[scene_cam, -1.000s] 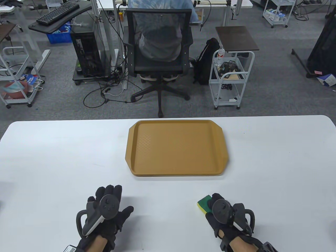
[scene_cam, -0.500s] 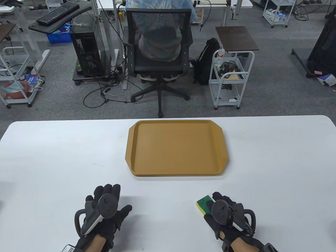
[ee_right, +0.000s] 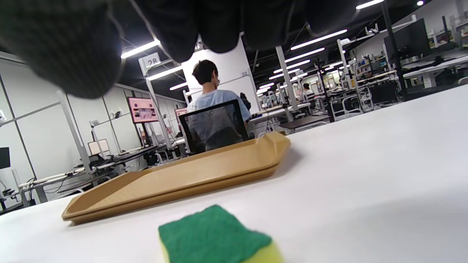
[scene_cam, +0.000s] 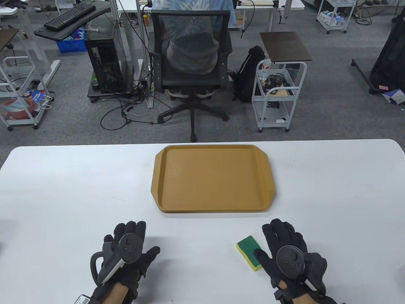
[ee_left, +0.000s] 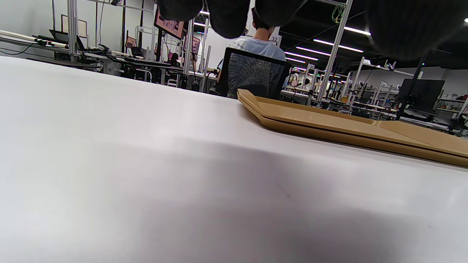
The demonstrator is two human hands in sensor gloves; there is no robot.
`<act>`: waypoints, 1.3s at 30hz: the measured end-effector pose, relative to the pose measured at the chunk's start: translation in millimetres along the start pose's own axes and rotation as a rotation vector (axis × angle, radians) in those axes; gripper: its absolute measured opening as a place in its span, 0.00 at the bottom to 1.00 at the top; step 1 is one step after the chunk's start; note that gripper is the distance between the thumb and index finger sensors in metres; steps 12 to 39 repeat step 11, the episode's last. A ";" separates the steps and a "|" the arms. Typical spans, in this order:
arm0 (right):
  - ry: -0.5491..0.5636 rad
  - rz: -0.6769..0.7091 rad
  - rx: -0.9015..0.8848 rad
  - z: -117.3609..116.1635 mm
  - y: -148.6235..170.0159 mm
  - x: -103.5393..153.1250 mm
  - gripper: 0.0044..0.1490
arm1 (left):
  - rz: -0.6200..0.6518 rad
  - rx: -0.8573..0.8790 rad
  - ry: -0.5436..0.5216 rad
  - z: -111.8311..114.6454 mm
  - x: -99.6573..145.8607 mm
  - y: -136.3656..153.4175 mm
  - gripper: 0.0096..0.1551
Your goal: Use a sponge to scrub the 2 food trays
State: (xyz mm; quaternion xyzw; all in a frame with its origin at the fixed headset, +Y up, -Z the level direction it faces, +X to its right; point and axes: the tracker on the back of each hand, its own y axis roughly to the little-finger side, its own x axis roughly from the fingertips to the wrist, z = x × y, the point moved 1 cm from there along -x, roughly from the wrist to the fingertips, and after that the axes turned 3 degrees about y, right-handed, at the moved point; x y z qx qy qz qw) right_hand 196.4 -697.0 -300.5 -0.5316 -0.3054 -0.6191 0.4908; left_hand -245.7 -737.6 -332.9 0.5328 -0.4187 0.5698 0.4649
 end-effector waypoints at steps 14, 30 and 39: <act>-0.025 -0.021 0.015 -2.9 6.8 -0.9 0.50 | -0.007 -0.007 0.008 0.4 -1.1 -0.9 0.55; -0.025 -0.021 0.015 -2.9 6.8 -0.9 0.50 | -0.007 -0.007 0.008 0.4 -1.1 -0.9 0.55; -0.025 -0.021 0.015 -2.9 6.8 -0.9 0.50 | -0.007 -0.007 0.008 0.4 -1.1 -0.9 0.55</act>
